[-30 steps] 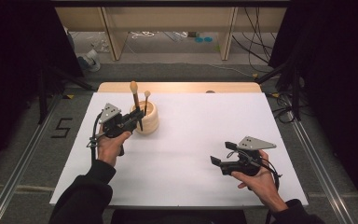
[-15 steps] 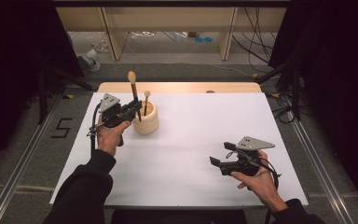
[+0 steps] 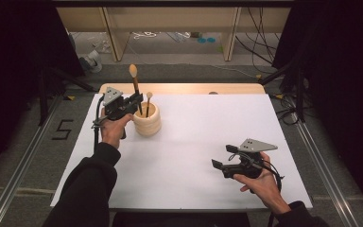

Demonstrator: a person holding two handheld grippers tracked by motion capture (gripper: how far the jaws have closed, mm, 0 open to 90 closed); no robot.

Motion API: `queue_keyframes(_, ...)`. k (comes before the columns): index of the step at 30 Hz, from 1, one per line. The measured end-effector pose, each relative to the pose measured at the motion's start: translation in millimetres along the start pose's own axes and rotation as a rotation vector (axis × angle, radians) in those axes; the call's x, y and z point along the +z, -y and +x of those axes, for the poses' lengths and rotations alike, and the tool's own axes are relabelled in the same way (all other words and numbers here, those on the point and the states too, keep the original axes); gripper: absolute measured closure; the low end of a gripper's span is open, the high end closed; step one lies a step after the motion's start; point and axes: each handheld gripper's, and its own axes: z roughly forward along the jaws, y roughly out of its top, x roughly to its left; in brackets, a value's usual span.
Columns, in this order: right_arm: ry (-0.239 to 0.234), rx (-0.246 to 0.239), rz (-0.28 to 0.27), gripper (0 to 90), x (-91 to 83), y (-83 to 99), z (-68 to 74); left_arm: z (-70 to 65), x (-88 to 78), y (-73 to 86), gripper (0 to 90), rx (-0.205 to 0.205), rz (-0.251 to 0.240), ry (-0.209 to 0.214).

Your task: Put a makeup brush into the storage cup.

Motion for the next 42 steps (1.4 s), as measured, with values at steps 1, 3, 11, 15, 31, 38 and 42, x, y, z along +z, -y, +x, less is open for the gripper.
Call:
queue_keyframes(1, 0.001, 0.003, -0.004, 19.5, 0.1, 0.2, -0.2, 0.4, 1.3, 0.2, 78.2, -0.001, -0.003, -0.005)
queue_keyframes(3, 0.007, 0.013, 0.027, 19.5, -2.1, -0.1, -0.1, 1.8, 5.1, 1.7, 78.2, -0.008, -0.006, -0.015)
queue_keyframes(11, 0.012, 0.004, 0.019, 19.5, -1.9, -0.1, -0.7, 2.9, 14.0, 6.7, 78.2, -0.011, -0.002, -0.018)
queue_keyframes(15, 0.007, 0.004, 0.010, 19.5, -1.6, 0.0, -1.0, 5.8, 15.7, 8.3, 78.2, -0.007, 0.003, -0.031)
queue_keyframes(31, 0.002, 0.014, 0.035, 19.7, -3.1, -0.3, -0.7, 8.9, 25.3, 24.6, 78.1, 0.003, 0.009, -0.044)
queue_keyframes(38, 0.002, 0.011, 0.036, 19.8, -3.0, -0.7, -0.6, 10.9, 27.9, 36.1, 78.1, -0.003, 0.032, -0.050)
queue_keyframes(42, -0.012, 0.003, 0.000, 19.9, 0.8, 0.7, -1.4, 13.8, 28.1, 40.0, 78.0, -0.015, 0.030, -0.065)
